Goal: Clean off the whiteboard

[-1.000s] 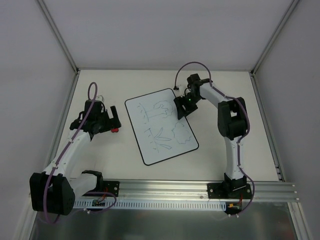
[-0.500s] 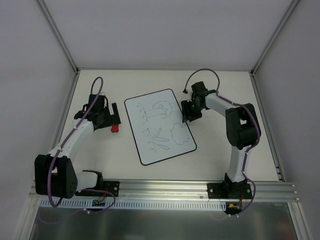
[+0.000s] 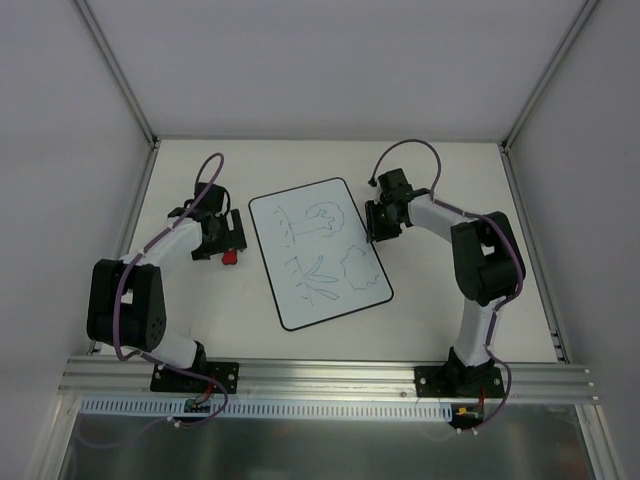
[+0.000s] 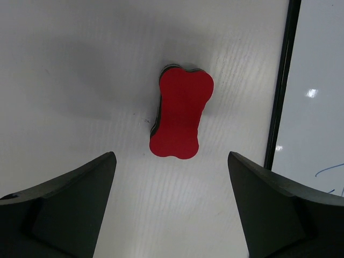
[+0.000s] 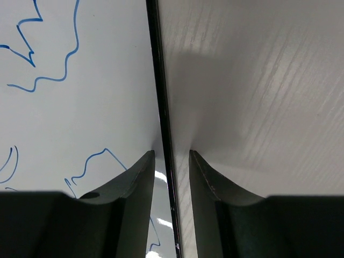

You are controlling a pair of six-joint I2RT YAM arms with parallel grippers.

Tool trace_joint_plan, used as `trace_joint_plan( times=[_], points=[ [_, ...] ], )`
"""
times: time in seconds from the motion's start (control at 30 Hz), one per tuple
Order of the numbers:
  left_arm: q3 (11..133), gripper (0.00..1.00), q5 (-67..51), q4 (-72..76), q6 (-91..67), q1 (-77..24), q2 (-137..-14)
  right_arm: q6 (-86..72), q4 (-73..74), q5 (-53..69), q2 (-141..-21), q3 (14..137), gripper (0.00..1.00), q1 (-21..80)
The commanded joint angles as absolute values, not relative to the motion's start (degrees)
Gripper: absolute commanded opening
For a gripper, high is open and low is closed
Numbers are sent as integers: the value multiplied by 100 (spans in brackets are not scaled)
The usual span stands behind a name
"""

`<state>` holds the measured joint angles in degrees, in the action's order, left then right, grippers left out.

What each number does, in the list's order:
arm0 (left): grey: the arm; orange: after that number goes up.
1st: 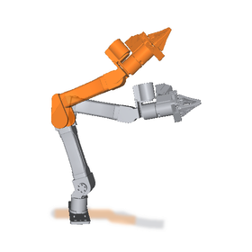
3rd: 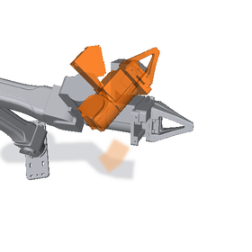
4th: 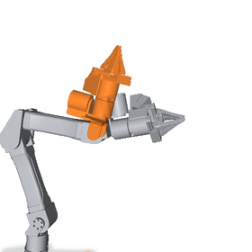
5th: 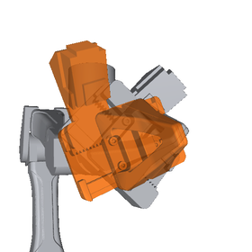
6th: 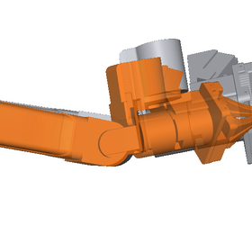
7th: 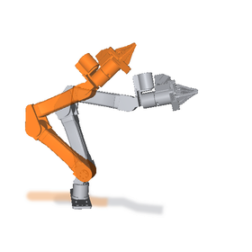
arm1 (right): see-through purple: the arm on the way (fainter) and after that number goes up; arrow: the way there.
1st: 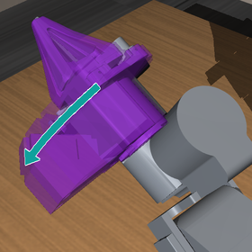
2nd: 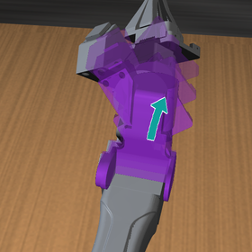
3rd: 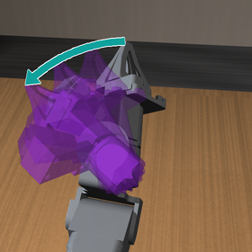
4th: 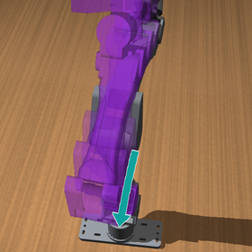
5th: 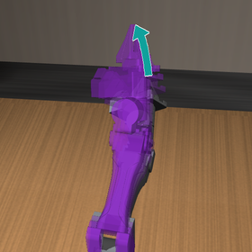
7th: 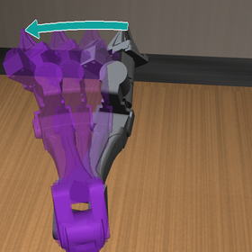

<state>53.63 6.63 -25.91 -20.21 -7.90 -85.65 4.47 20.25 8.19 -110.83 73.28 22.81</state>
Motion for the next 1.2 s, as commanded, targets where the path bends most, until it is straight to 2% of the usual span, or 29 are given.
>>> trace_joint_plan(
  times=[0.0,0.1,0.37,0.57,0.73,0.9,0.93,1.03,1.17],
  points=[
    [5598,84,722,-2584,-2004,-870,-8789,71,1785,729,-11101,6927,35,2461],
    [5634,79,747,-2575,-2074,-879,-8833,-139,1521,651,-11004,6680,29,2505],
    [5801,79,774,-2549,-1899,-879,-9061,-114,1318,431,-10837,6302,27,2522],
    [5906,77,668,-2531,-1890,-879,-9316,-53,1248,510,-10863,6188,19,2531],
    [5906,75,685,-2514,-1881,-879,-9448,-44,1248,527,-10837,6091,19,2522],
    [6038,62,738,-2522,-1819,-879,-9554,-53,1257,527,-10811,6056,15,2531],
    [6055,57,747,-2522,-1767,-879,-9554,-53,1257,527,-10811,6056,16,2531],
    [6047,52,809,-2522,-1679,-870,-9527,-53,1257,554,-10802,6029,16,2531],
    [6012,51,773,-2522,-1582,-870,-9571,-44,1257,562,-10784,6012,16,2531]
  ],
)
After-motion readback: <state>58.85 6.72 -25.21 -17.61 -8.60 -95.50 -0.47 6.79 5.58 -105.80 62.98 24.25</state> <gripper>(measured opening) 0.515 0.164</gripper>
